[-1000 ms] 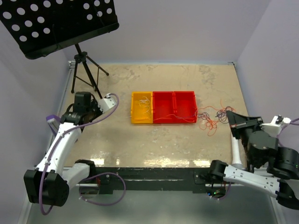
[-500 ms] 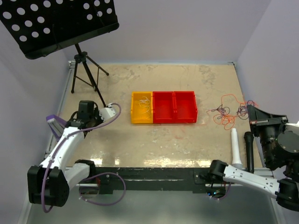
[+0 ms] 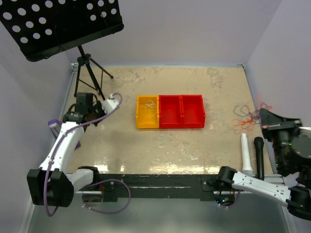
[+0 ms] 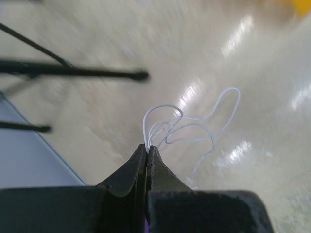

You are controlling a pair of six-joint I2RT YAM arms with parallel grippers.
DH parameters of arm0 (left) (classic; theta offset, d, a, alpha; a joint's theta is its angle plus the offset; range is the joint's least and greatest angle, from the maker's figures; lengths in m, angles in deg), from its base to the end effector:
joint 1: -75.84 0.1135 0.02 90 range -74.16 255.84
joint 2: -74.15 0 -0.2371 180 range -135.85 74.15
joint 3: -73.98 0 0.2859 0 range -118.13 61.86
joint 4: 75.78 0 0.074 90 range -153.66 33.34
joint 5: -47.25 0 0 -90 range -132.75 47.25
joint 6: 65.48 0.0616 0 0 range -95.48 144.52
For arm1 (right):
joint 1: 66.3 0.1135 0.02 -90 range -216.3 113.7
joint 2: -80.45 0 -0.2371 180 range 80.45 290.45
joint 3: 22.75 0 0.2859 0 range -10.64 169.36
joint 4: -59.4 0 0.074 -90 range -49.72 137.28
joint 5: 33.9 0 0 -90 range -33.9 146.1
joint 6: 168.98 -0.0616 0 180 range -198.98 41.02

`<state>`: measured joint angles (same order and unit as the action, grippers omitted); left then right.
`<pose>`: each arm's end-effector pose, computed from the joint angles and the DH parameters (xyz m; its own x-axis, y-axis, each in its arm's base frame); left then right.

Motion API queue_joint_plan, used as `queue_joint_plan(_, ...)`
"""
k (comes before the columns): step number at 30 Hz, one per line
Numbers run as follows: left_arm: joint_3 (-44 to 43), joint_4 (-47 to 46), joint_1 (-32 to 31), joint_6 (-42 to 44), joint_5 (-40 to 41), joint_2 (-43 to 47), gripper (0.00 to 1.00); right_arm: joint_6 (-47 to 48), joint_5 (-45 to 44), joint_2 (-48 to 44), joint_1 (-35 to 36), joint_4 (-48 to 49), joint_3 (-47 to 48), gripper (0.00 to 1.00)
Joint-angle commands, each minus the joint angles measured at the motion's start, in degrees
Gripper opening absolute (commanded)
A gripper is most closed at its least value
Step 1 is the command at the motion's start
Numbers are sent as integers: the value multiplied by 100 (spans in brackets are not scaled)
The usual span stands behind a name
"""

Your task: Untangle the cables

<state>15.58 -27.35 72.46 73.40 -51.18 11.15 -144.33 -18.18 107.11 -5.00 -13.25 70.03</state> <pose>0.2775 -0.0254 0.1940 -0.4143 0.7710 -0.4837 0.6971 0.6105 0.3760 0.0587 -0.0162 0.4710 0.1786 0.8391 -0.5139 0.1421 0.4948 0.8573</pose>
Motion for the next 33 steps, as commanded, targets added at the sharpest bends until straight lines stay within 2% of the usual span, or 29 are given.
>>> queue_joint_plan(1,-2118,595,30,-897,-2134,-159,0,-93,449,323,40,322,-481,0)
queue_joint_plan(5,-3210,702,-31,-1486,-3180,-546,0,267,651,384,40,857,-709,0)
queue_joint_plan(8,-3492,386,-277,-1899,-3420,-757,0,504,836,463,40,1262,-824,0)
queue_joint_plan(14,-3186,-404,-1041,-2347,-3183,-1170,0,830,1573,893,40,2148,-1227,0)
queue_joint_plan(19,-2869,-1415,-1191,-2919,-3051,-1582,0,953,2145,1342,40,2809,-1571,0)
queue_joint_plan(22,-2851,-1671,-1235,-3042,-3060,-1811,0,944,2356,1448,40,3012,-1755,0)
queue_joint_plan(33,-2245,-2989,-1525,-3737,-3359,-2374,0,725,2805,1298,40,3478,-2467,0)
